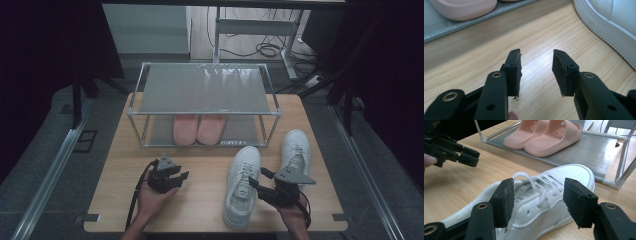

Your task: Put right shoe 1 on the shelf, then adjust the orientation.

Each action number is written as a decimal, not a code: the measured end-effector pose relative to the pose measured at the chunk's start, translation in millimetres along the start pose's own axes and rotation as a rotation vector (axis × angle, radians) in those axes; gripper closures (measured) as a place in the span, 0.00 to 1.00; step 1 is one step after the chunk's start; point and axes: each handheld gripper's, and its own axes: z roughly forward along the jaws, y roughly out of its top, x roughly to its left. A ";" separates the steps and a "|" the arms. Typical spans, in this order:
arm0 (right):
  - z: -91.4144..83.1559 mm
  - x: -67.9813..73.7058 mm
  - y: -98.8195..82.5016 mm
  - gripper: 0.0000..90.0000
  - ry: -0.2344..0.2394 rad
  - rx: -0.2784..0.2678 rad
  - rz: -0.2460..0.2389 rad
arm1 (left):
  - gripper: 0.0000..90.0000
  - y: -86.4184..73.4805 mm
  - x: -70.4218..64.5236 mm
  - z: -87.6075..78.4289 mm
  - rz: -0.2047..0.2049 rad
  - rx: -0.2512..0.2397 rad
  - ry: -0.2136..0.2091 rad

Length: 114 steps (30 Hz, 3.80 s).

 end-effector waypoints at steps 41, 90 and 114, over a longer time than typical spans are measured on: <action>-5.3 6.1 -2.9 0.66 0.038 -0.011 0.030 | 0.54 -30.0 23.5 -31.3 -0.041 0.000 0.063; -16.7 28.7 -27.7 1.00 0.138 0.132 -0.049 | 0.54 -32.2 24.4 -29.1 -0.054 0.013 0.058; -36.3 -17.8 -30.1 1.00 0.045 0.125 0.005 | 0.54 -33.2 27.3 -28.1 -0.060 0.018 0.065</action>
